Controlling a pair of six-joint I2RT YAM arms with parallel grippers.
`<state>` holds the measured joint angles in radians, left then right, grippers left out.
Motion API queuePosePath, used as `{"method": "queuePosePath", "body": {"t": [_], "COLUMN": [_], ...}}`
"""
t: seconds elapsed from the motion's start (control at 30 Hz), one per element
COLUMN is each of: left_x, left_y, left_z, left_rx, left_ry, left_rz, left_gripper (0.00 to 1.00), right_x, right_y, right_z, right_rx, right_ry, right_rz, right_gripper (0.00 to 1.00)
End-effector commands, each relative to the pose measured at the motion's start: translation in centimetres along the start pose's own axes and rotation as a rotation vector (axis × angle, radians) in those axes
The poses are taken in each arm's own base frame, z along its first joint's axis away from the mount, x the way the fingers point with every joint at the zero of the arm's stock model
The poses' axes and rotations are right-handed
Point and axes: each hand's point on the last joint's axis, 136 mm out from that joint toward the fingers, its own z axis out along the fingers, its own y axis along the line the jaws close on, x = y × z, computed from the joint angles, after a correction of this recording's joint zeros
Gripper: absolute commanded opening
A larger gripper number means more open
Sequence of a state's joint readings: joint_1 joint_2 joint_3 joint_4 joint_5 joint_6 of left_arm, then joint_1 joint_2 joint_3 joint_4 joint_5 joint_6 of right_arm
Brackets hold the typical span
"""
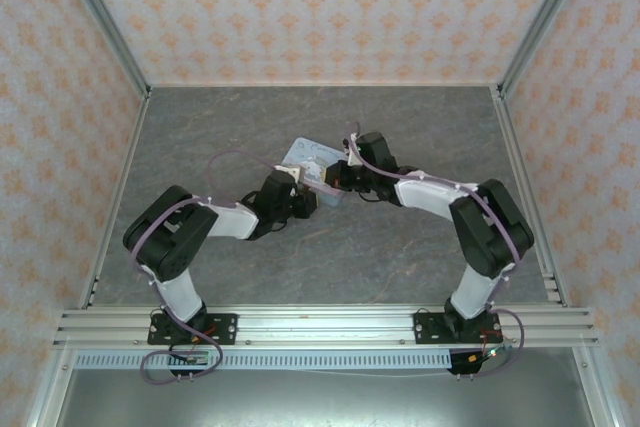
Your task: Unlock a padlock with a key
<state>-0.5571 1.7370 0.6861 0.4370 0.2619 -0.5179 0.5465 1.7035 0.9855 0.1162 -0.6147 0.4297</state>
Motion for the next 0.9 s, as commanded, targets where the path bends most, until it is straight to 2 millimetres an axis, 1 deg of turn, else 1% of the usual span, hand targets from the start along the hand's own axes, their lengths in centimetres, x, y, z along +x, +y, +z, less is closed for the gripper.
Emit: {"method": "queuePosePath", "body": {"t": [0.0,0.1,0.2,0.3,0.37,0.5,0.6,0.7,0.87], "left_x": [-1.6,-1.6,-1.5,-1.4,-1.3,-1.3,-1.2,-1.4,-1.6], "left_y": [-2.0,-2.6,-3.3,-3.8,-4.0,-5.0,-5.4,-5.6,-6.2], "left_z": [-1.3,-2.0,-2.6,-3.1,-3.4,-3.8,-4.1,-4.5,-5.3], "left_rx": [0.032,0.05,0.073,0.083,0.081,0.108,0.11,0.109,0.125], "left_ry": [-0.007,0.018,0.048,0.072,0.096,0.133,0.161,0.167,0.168], "left_rz": [-0.077,-0.143,-0.209,-0.286,-0.329,-0.404,-0.437,-0.454,-0.474], "left_gripper": [0.21,0.18,0.15,0.13,0.13,0.13,0.13,0.13,0.13], "right_x": [-0.2,0.6,2.1,3.9,5.2,8.0,9.4,10.0,10.2], "right_y": [0.4,0.6,0.6,0.9,0.9,1.0,0.9,0.8,0.3], "right_z": [-3.1,-4.9,-6.2,-7.1,-7.2,-6.6,-5.8,-5.0,-3.9], "right_rx": [0.06,0.067,0.044,-0.012,-0.041,-0.044,-0.027,-0.023,-0.016], "right_ry": [-0.041,-0.058,-0.066,-0.069,-0.06,-0.014,0.01,0.007,0.011], "right_rz": [-0.12,-0.17,-0.205,-0.24,-0.262,-0.351,-0.405,-0.433,-0.447], "right_gripper": [0.0,0.0,0.0,0.0,0.0,0.0,0.0,0.0,0.0]}}
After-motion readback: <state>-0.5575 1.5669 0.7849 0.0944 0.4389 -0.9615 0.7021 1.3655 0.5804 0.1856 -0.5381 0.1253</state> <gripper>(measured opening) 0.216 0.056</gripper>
